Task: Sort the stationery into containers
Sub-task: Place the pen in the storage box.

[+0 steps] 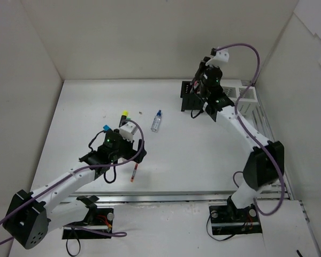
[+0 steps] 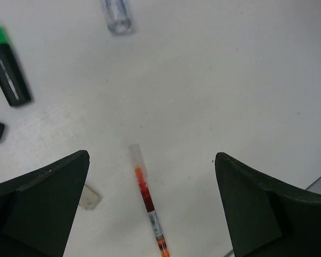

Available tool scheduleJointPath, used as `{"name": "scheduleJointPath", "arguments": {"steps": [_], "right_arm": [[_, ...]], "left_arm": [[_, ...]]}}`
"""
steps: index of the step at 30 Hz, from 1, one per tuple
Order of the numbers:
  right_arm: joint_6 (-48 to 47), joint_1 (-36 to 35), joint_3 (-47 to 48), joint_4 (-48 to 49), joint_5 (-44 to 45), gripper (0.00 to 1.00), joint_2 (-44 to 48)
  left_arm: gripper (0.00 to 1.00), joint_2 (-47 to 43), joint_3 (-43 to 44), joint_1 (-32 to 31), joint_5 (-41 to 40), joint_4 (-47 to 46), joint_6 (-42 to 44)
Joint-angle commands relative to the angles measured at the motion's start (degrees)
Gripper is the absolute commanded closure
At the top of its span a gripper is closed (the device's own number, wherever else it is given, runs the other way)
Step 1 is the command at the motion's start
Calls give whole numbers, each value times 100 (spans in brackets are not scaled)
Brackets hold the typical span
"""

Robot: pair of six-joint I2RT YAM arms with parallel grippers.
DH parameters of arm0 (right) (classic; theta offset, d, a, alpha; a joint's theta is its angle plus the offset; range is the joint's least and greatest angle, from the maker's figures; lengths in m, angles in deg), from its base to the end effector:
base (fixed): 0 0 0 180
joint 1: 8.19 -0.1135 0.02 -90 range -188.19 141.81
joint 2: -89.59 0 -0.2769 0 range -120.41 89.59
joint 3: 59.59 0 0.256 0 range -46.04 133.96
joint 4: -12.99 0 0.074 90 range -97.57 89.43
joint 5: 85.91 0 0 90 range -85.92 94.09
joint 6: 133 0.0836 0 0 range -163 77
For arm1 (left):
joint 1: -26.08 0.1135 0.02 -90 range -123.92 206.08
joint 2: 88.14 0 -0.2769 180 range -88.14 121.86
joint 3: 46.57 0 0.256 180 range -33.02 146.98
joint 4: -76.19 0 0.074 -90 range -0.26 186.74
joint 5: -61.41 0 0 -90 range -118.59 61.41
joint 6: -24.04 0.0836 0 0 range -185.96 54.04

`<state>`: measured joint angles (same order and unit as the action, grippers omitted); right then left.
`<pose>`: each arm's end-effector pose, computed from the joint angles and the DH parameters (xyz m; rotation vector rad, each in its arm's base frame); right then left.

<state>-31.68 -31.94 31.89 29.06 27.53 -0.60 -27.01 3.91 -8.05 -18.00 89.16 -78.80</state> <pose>0.3985 0.1390 0.4411 0.2152 1.2801 0.2649 0.2240 -0.1704 0.2461 0.4991 1.9847 -0.7061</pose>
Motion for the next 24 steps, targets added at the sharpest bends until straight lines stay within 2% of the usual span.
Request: {"name": "scheduleJointPath", "arguments": {"steps": [1,6,9,12,13,15,16,18,19,21,24], "right_arm": [[-384,343,843,404,-419,100,-813],[-525,502,1707,360,-569,100,-1938],[-323,503,1734,228,-656,99,-2125],[-279,529,1734,61,-701,79,-2195],[-279,512,1786,-113,-674,60,-2204],[-296,494,1813,-308,-665,43,-2117],[-287,511,1796,-482,-700,30,-2047],[-226,511,1700,-589,-858,22,-1740],[-174,511,1551,-624,-1015,12,-1599],[-77,485,1366,-712,-1192,2,-1135],[415,468,517,-1047,-1438,2,-378]], "left_arm": [[1,-232,-150,-32,-434,259,-657],[0,-408,-239,-32,-716,681,-878],[1,-505,-221,20,-857,823,-940],[1,-628,-265,20,-839,831,-905],[1,-645,-291,20,-822,840,-887],[1,-602,-309,20,-839,893,-878],[1,-558,-300,20,-839,910,-878],[1,-444,-283,20,-752,893,-887],[1,-391,-283,20,-664,875,-878],[1,-189,-291,20,-593,858,-878],[12,127,-326,20,-427,849,-966]]}}
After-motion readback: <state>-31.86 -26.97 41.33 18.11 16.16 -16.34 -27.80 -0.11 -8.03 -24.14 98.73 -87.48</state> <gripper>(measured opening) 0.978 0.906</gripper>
